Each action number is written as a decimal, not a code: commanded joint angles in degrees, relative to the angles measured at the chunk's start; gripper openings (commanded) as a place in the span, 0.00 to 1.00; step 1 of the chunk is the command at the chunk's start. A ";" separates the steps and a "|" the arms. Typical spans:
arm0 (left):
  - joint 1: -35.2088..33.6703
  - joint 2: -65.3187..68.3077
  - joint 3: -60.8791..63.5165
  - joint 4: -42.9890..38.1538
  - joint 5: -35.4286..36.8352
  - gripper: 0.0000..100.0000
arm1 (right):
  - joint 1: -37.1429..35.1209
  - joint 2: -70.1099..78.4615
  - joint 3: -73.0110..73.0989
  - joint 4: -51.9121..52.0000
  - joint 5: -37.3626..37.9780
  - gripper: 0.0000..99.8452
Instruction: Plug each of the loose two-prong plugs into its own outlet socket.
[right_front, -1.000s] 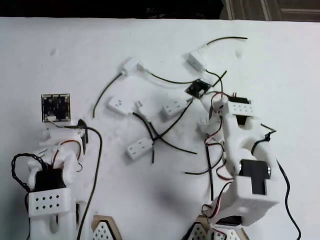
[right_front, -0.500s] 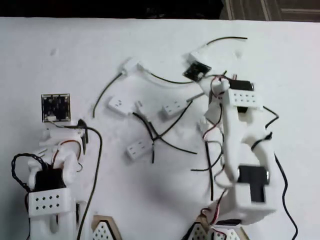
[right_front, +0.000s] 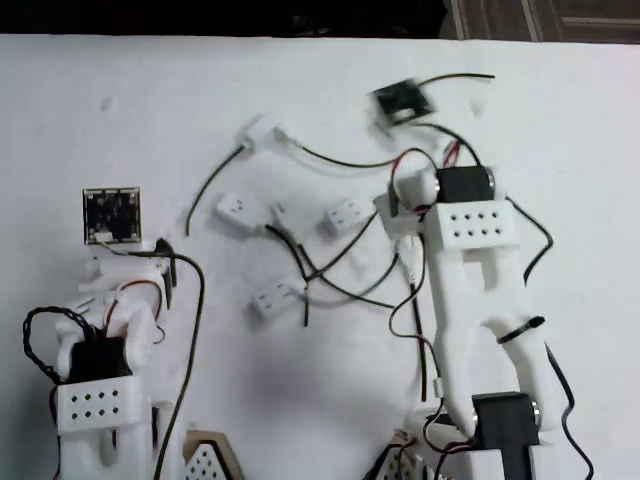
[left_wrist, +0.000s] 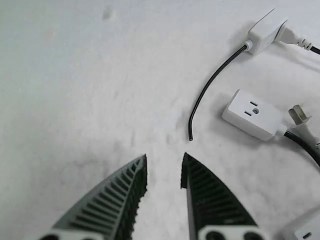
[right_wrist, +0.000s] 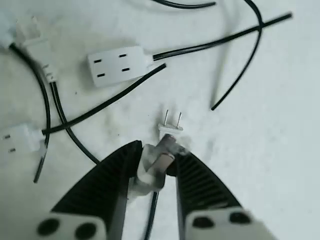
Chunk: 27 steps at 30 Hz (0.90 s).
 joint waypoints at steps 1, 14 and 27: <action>-0.40 -0.66 -0.26 -1.23 0.09 0.13 | 4.97 -2.68 0.62 0.48 -7.03 0.02; -0.40 -0.66 -0.26 -1.23 0.09 0.13 | 12.53 -2.59 14.51 -0.13 -30.51 0.02; -0.40 -0.66 -0.18 -1.23 0.00 0.13 | 12.26 -3.21 14.33 3.21 -31.82 0.45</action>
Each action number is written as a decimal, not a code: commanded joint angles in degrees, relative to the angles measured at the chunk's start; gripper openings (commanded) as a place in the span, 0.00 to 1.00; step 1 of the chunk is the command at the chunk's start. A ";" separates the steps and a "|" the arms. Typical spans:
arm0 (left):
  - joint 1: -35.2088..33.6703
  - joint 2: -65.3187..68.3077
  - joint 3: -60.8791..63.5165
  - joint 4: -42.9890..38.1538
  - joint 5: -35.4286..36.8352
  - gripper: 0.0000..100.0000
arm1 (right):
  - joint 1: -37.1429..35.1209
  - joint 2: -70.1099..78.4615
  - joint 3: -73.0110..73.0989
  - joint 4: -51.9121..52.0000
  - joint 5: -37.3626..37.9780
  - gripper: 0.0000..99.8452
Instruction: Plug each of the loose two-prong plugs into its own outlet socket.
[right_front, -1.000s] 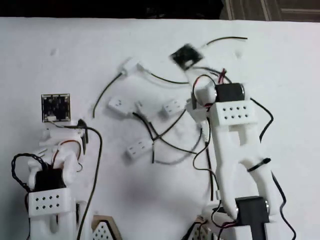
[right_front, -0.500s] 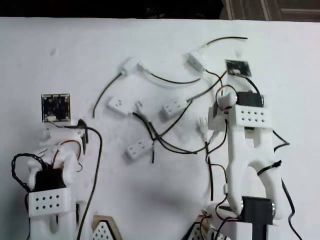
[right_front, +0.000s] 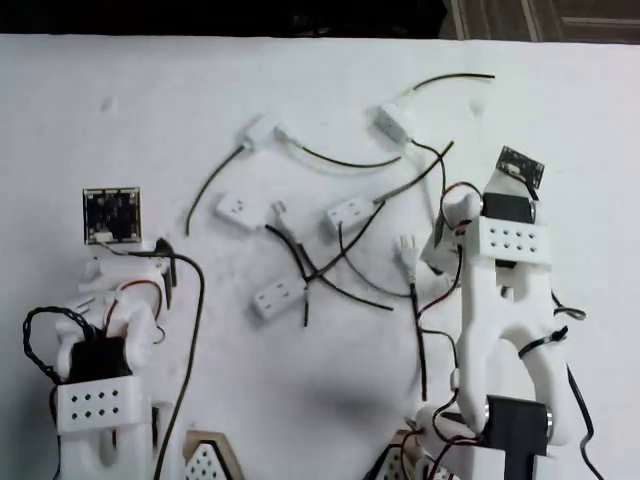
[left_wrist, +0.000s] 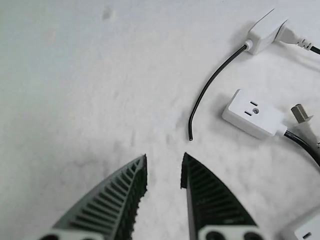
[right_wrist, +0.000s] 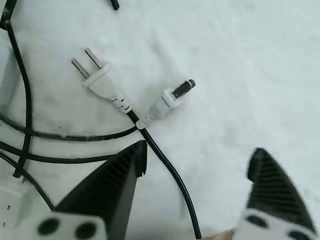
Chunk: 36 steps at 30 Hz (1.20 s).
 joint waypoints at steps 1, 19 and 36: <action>-0.40 -0.66 -0.18 -1.23 0.00 0.13 | 0.40 -2.15 -0.70 0.57 2.55 0.44; -0.40 -0.66 -0.18 -1.23 0.00 0.13 | 0.40 -8.66 1.58 -0.22 108.04 0.08; -0.31 -0.66 -0.18 -1.23 0.00 0.13 | -5.58 -8.57 16.09 -16.13 113.23 0.23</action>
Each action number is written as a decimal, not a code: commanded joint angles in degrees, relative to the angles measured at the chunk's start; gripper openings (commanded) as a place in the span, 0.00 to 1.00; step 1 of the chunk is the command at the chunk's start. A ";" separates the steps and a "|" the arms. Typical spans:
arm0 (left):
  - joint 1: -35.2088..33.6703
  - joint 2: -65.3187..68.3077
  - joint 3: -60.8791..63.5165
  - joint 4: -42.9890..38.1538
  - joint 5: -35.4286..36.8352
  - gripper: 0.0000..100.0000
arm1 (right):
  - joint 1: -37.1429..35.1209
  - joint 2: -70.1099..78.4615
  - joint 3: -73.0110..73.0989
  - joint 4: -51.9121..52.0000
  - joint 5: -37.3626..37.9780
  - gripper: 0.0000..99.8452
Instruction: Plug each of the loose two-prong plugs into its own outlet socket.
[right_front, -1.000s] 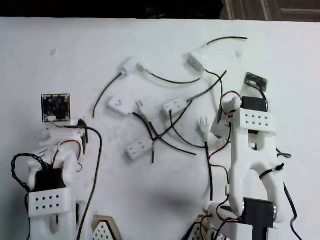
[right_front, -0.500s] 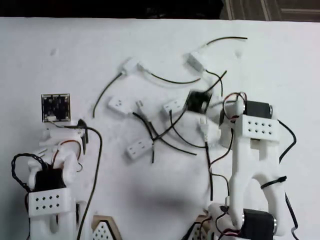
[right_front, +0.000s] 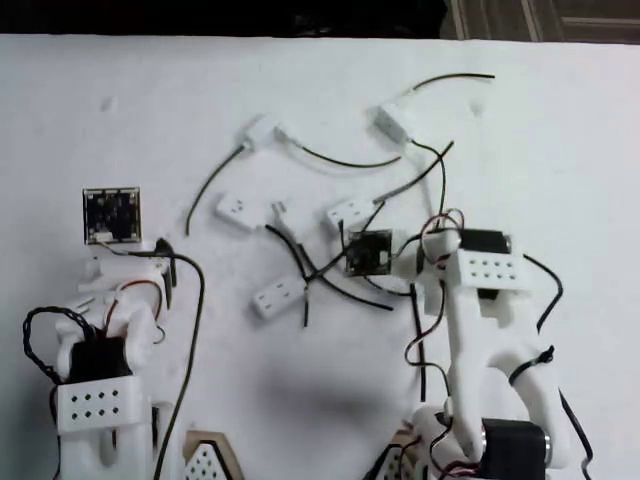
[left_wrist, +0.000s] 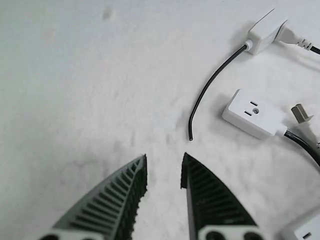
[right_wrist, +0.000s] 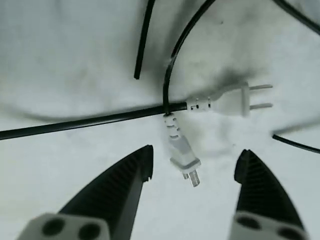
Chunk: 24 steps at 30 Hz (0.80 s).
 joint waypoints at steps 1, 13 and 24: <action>-0.31 -0.66 -0.18 -1.23 0.00 0.13 | -1.19 -1.98 0.00 -1.63 0.53 0.23; -0.31 -0.66 -0.18 -1.23 0.00 0.13 | 0.31 11.03 -0.35 -9.27 0.62 0.22; -0.31 -0.66 -0.18 -1.23 0.00 0.13 | 5.05 15.43 -0.35 -11.30 0.62 0.22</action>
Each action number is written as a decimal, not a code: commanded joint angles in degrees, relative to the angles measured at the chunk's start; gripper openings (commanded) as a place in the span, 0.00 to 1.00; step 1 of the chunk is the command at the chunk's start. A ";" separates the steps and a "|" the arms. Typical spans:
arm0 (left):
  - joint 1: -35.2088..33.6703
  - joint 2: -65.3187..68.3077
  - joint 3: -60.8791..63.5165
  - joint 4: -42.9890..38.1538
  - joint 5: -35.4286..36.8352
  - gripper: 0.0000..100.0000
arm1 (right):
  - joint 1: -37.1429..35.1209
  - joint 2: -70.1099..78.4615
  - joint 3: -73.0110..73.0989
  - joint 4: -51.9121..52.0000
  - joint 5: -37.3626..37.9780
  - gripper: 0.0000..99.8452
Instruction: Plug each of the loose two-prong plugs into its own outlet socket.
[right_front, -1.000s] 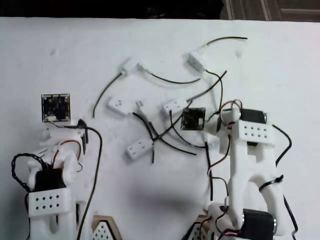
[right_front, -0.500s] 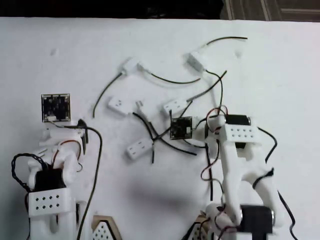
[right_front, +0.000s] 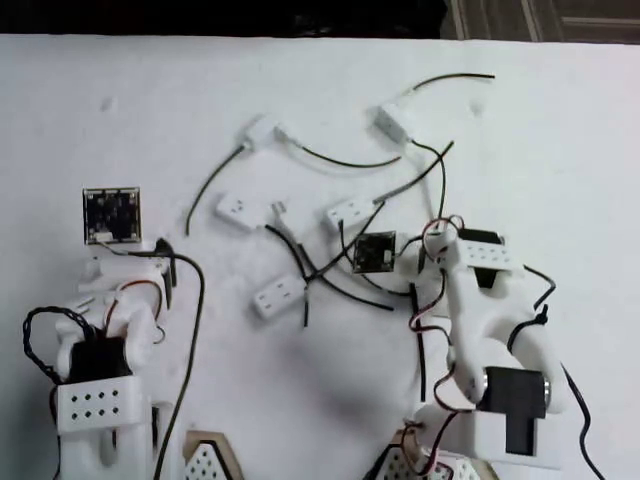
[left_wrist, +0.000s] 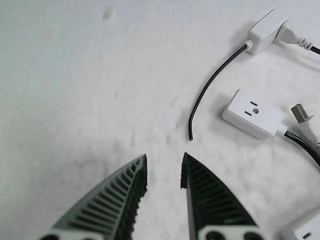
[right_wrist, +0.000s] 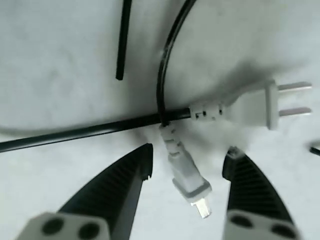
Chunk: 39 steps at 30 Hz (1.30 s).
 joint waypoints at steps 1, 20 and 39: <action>-0.31 -0.66 -0.18 -1.23 0.00 0.13 | 1.45 0.57 -0.70 -0.48 0.62 0.22; -0.31 -0.66 -0.18 -1.23 0.00 0.13 | -3.65 -12.00 -7.91 17.80 -14.24 0.02; -0.40 -0.66 -0.18 -1.14 0.00 0.13 | -29.32 -59.56 -4.57 17.10 -68.31 0.02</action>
